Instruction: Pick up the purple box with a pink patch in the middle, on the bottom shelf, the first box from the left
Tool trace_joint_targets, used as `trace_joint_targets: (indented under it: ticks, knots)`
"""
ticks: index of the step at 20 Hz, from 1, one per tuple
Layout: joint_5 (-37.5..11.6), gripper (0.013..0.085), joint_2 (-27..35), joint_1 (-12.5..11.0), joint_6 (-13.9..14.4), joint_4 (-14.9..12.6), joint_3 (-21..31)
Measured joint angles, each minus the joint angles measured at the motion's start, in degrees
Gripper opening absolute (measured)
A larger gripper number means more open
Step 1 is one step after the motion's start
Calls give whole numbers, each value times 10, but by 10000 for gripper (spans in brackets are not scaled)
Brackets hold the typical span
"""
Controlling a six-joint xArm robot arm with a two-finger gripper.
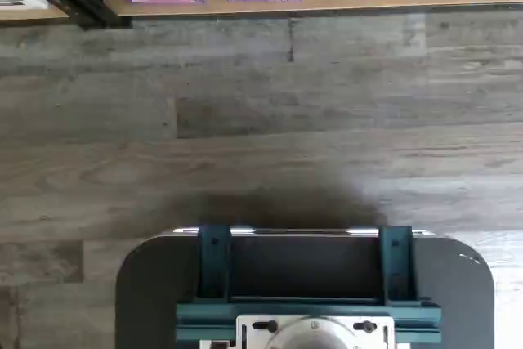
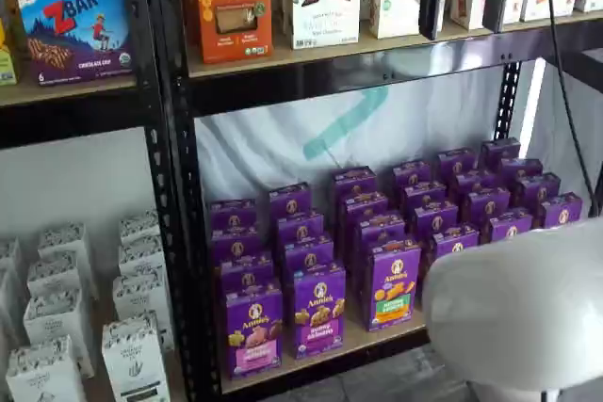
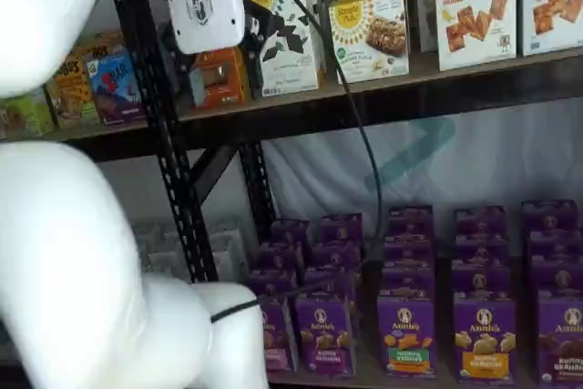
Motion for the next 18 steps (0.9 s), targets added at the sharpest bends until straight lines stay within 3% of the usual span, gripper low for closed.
trace_joint_targets:
  ticks: [3, 7, 12, 18]
  knots:
    - [-16, 850, -11, -26, -14, 29, 9]
    - [-24, 850, -13, -27, -17, 29, 12]
    - [-48, 850, -20, -22, -15, 25, 28]
    - [-78, 850, -22, 4, 6, 15, 59]
